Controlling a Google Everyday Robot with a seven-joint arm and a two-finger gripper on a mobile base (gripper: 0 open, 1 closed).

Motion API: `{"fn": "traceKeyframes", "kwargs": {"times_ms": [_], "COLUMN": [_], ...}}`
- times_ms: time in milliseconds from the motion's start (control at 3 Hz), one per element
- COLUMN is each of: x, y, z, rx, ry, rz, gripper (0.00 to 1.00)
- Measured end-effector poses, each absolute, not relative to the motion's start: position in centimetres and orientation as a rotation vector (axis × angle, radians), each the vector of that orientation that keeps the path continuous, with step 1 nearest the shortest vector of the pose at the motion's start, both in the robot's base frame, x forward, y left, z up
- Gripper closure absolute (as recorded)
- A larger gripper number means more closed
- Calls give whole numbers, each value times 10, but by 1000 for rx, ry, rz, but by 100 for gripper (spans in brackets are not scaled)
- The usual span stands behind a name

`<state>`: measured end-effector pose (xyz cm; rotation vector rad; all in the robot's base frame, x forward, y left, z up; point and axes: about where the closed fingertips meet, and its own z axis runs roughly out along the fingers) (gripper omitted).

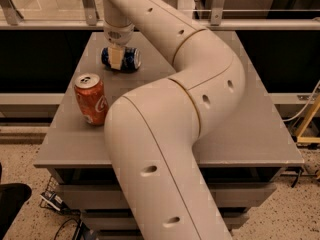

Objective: Knock pepsi can over

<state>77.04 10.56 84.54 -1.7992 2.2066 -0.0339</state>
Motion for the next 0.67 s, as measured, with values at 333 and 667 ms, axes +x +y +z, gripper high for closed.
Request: {"fn": "traceKeyframes", "kwargs": {"times_ms": [333, 667], "x": [770, 771], "y": [106, 106], "z": [846, 845], "rx": [-1799, -1800], "ry": [2207, 2207], "rz": [-34, -33], "gripper": [61, 38]}}
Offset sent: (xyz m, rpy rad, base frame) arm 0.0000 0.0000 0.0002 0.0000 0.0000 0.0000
